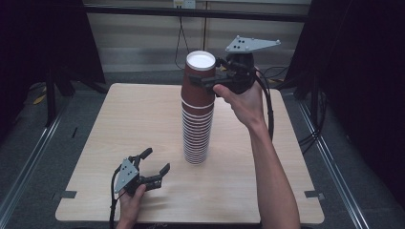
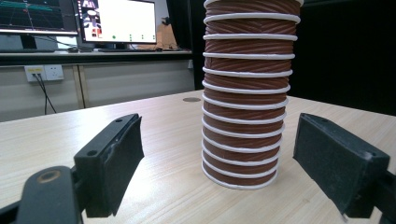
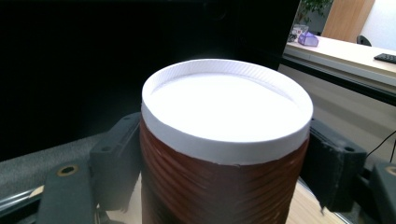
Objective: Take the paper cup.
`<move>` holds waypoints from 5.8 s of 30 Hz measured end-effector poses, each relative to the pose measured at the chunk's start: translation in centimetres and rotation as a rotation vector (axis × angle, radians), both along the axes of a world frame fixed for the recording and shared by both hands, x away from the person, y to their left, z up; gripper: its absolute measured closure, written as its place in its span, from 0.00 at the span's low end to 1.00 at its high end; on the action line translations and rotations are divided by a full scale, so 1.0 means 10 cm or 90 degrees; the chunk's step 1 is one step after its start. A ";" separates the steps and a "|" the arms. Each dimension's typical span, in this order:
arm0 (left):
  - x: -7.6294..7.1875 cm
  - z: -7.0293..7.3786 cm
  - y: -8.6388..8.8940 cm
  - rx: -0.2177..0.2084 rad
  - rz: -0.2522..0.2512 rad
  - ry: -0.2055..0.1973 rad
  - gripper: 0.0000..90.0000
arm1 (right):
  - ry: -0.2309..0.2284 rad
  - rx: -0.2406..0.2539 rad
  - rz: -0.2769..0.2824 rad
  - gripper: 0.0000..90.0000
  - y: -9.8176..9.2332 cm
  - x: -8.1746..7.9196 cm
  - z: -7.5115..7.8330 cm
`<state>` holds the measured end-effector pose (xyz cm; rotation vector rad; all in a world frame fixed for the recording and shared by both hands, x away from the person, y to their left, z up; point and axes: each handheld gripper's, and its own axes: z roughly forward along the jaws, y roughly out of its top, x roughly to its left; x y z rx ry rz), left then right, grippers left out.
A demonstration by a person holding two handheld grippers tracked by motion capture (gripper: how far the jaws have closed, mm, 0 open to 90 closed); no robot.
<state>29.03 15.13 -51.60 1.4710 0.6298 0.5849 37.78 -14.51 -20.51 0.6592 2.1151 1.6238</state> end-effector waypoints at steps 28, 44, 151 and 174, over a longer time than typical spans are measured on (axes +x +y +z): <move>0.00 0.00 0.00 0.000 -0.002 0.001 0.17 | -0.045 0.085 -0.020 0.26 -0.13 -0.08 0.17; 0.00 0.00 0.00 0.000 -0.001 0.000 0.17 | -0.077 0.121 -0.022 0.26 -0.18 -0.15 0.25; 0.04 0.54 -0.41 0.094 -0.191 0.014 0.18 | 0.009 0.128 -0.093 0.26 -0.97 -0.86 -1.11; -0.02 0.63 -0.59 0.092 -0.247 -0.018 0.18 | 0.046 0.132 -0.039 0.26 -0.72 -1.01 -1.67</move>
